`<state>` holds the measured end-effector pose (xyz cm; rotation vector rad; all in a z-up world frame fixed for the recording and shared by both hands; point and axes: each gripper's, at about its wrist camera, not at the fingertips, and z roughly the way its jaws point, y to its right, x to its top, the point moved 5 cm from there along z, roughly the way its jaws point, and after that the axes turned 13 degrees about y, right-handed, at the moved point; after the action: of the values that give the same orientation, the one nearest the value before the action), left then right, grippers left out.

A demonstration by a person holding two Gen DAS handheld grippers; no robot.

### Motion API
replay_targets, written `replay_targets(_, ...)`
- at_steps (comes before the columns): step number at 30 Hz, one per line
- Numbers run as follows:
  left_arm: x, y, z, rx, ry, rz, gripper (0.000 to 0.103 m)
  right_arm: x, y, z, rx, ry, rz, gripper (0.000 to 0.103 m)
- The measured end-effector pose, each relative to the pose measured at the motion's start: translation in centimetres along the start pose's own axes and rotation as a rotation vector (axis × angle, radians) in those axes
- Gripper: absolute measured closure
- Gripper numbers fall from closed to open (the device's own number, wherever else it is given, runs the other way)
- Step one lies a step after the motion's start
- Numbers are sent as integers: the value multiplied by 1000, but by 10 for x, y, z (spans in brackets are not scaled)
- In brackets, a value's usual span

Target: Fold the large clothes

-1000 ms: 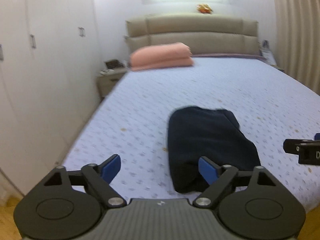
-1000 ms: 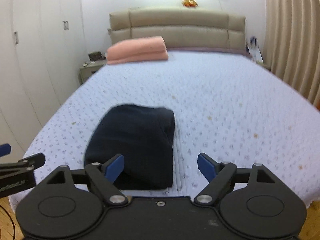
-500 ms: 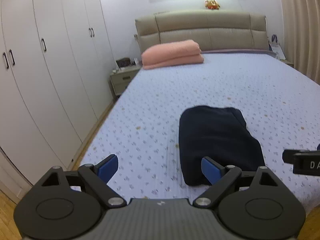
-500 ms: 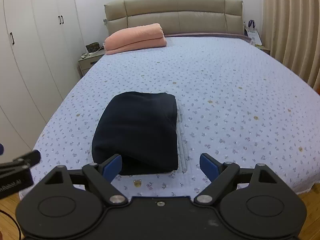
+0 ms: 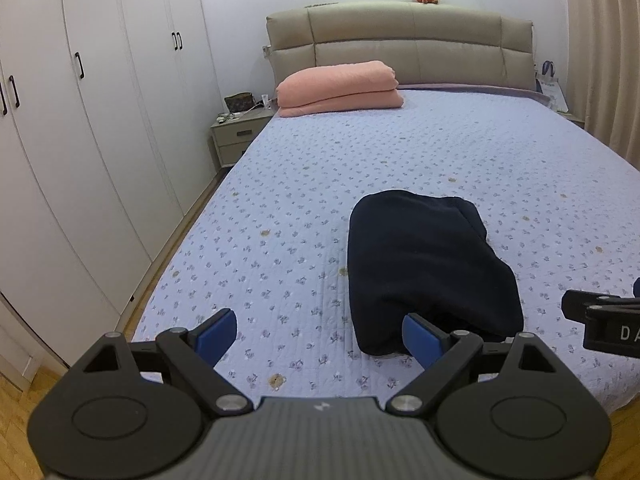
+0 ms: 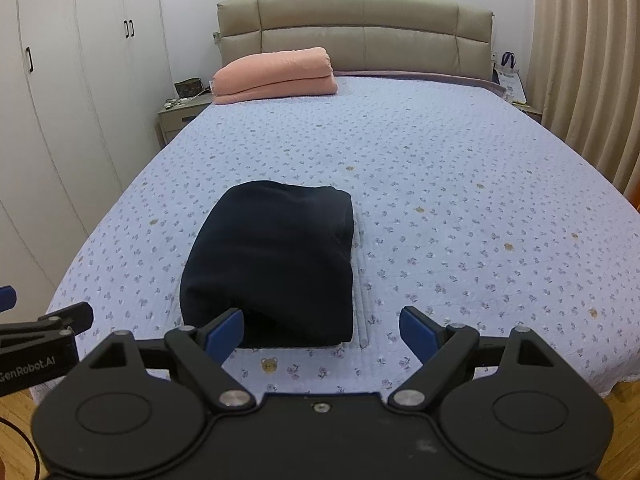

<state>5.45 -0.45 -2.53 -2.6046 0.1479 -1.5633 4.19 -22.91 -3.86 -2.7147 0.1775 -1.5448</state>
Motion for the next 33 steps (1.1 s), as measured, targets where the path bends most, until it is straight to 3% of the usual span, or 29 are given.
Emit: replay_targets(33, 2, -9, -3, 3, -13, -23, 11, 2, -7, -6, 6, 3, -21, 3)
